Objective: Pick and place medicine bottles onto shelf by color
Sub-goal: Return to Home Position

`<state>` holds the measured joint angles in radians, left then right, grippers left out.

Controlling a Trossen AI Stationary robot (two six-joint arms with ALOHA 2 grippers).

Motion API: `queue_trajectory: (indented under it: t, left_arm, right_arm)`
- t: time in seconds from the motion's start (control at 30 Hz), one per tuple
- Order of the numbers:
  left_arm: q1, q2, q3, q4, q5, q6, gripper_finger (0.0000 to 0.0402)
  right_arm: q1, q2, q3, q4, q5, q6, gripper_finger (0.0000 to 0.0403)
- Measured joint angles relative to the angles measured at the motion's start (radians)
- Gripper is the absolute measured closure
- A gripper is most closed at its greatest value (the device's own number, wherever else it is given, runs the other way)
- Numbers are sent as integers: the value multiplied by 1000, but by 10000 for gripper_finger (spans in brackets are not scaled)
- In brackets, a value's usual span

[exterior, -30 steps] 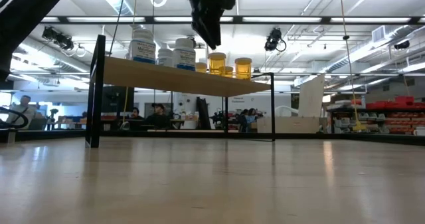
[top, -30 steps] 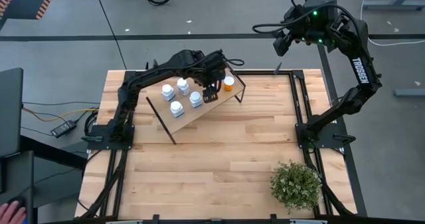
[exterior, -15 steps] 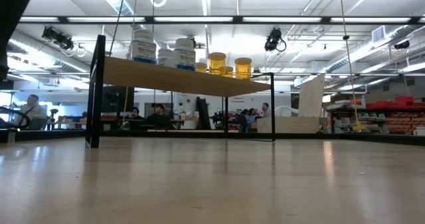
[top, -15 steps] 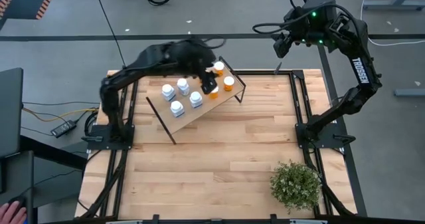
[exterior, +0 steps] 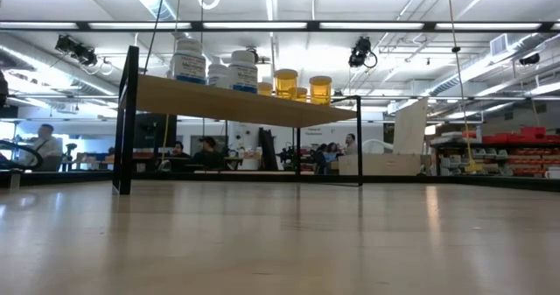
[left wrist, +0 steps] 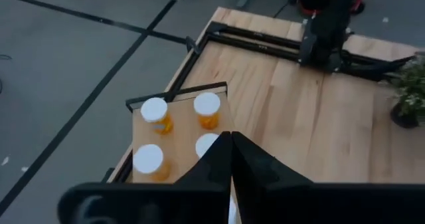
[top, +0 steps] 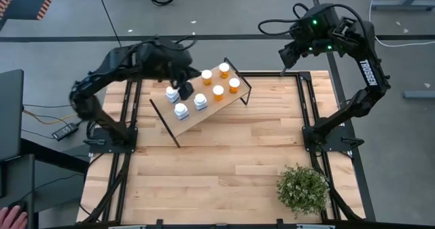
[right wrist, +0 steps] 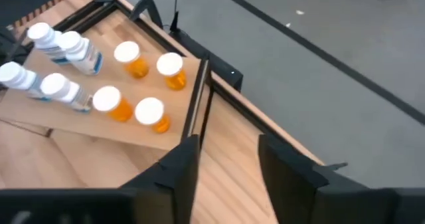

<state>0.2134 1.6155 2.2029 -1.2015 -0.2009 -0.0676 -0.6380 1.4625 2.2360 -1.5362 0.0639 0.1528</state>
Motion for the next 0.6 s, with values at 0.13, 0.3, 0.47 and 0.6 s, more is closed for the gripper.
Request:
queue_trajectory:
  t: [0.13,0.3,0.47,0.6]
  left_arm:
    - [0,-176,-257,138,22,-25,397]
    - [7,-461,-673,495,98,-59,398]
    - [42,-701,-1032,770,173,-134,399]
    - [52,-844,-1234,897,206,-185,400]
  right_arm:
    - [9,-11,0,-25,-29,29,286]
    - [28,-13,0,-36,-53,34,364]
    - [28,-14,0,-35,-118,35,396]
    - [28,-14,0,-35,-142,73,396]
